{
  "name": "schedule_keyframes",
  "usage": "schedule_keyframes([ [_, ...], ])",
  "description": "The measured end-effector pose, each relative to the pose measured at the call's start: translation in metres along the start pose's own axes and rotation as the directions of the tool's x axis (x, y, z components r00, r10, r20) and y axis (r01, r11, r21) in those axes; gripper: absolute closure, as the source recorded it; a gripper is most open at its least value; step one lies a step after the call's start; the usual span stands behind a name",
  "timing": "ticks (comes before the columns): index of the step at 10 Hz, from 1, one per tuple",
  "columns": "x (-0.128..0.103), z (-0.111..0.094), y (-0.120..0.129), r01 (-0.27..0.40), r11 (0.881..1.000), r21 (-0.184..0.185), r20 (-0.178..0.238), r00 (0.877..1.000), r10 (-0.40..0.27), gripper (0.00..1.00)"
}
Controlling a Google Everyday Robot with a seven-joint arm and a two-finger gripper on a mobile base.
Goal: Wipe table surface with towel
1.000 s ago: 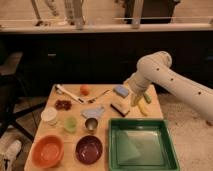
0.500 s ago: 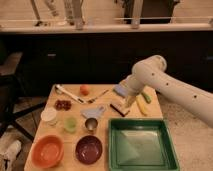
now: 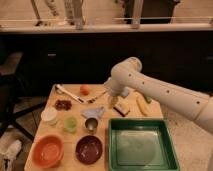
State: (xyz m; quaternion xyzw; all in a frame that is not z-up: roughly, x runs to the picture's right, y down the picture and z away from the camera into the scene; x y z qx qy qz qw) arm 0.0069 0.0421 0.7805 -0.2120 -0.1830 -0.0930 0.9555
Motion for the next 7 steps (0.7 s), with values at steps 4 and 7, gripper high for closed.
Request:
schedule_keyframes([
  [4, -0.008, 0.043, 0.002, 0.02, 0.999, -0.037, 0.032, 0.999, -0.018, 0.2],
  [7, -0.012, 0.06, 0.004, -0.001, 1.0, -0.027, 0.038, 0.999, 0.003, 0.2],
])
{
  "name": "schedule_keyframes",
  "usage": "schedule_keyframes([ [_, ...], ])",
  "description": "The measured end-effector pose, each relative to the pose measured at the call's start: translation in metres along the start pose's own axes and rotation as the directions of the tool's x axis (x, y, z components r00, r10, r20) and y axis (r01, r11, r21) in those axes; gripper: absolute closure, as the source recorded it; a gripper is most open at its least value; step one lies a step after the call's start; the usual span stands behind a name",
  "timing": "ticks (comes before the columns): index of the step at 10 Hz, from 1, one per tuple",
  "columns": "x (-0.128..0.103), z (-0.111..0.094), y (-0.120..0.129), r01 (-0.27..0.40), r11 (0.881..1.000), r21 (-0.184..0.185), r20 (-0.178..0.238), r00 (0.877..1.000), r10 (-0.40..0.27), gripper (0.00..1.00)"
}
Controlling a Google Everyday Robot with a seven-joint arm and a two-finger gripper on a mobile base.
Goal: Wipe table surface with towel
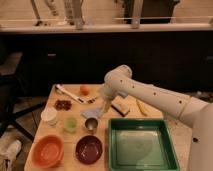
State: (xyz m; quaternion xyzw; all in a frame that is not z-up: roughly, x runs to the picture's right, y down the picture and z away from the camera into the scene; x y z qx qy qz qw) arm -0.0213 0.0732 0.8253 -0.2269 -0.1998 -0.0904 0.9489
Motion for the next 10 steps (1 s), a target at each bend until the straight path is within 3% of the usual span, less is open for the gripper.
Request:
schedule_keyframes([
  [3, -0.013, 0.026, -0.005, 0.01, 1.0, -0.029, 0.027, 1.0, -0.009, 0.2],
  [5, -0.013, 0.034, -0.006, 0.027, 0.997, -0.068, 0.08, 0.997, -0.022, 0.2],
  [8, -0.016, 0.036, -0.008, 0.036, 0.997, -0.072, 0.091, 0.995, -0.029, 0.2],
  [10, -0.013, 0.035, -0.007, 0.016, 0.999, -0.047, 0.102, 0.995, -0.011, 0.2],
])
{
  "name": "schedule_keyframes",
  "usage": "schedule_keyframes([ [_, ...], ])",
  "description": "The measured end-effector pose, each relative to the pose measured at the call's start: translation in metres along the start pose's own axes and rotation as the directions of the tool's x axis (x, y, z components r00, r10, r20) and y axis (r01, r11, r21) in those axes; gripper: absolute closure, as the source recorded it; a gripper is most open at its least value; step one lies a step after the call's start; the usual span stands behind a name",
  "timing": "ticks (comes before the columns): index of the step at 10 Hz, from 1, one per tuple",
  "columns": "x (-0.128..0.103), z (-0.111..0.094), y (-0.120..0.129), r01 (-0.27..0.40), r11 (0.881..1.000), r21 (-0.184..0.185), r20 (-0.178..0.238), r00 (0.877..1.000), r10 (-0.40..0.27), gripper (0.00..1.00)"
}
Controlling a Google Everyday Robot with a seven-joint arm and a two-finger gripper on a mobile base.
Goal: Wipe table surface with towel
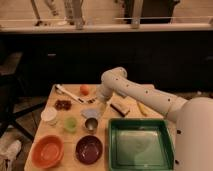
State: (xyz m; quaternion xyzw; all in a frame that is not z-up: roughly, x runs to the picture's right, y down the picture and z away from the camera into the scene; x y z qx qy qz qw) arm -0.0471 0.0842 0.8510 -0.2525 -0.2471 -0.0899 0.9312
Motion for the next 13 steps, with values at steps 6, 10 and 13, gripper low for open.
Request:
schedule_keyframes([
  [6, 0.016, 0.028, 0.021, -0.105, 0.994, 0.012, 0.126, 0.987, 0.103, 0.2],
  [10, 0.012, 0.055, 0.016, -0.096, 0.994, -0.046, 0.186, 0.977, 0.103, 0.2],
  [13, 0.01, 0.066, 0.009, -0.085, 0.994, -0.074, 0.193, 0.976, 0.098, 0.2],
])
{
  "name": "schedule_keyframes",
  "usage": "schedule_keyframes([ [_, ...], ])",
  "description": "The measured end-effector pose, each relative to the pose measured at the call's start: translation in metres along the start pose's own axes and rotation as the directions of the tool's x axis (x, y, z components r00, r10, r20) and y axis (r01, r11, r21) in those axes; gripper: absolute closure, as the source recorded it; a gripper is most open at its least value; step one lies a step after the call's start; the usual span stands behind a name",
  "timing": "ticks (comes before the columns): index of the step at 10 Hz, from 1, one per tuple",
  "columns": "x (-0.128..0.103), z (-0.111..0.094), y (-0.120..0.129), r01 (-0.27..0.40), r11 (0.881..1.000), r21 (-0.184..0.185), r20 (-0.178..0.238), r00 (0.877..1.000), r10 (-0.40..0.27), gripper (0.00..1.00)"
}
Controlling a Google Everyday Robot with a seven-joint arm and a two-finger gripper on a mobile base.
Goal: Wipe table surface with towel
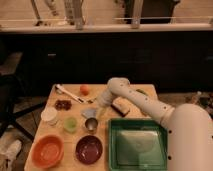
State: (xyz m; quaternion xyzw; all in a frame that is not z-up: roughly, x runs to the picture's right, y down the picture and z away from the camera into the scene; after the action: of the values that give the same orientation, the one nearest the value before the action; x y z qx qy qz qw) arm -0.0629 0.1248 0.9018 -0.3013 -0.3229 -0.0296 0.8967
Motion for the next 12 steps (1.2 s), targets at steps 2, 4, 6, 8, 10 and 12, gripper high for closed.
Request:
schedule_keyframes([
  [2, 0.0, 0.007, -0.003, 0.001, 1.0, -0.017, 0.004, 1.0, -0.001, 0.2],
  [4, 0.004, 0.013, -0.002, -0.007, 1.0, -0.03, 0.005, 1.0, 0.007, 0.2],
  [6, 0.009, 0.016, 0.0, -0.016, 0.999, -0.038, 0.005, 1.0, 0.016, 0.3],
  [8, 0.01, 0.018, 0.001, -0.02, 0.999, -0.038, 0.002, 1.0, 0.02, 0.5],
  [10, 0.011, 0.017, 0.002, -0.029, 0.999, -0.035, -0.007, 1.0, 0.029, 0.72],
  [12, 0.013, 0.016, 0.003, -0.034, 0.999, -0.033, -0.013, 0.999, 0.033, 0.9],
])
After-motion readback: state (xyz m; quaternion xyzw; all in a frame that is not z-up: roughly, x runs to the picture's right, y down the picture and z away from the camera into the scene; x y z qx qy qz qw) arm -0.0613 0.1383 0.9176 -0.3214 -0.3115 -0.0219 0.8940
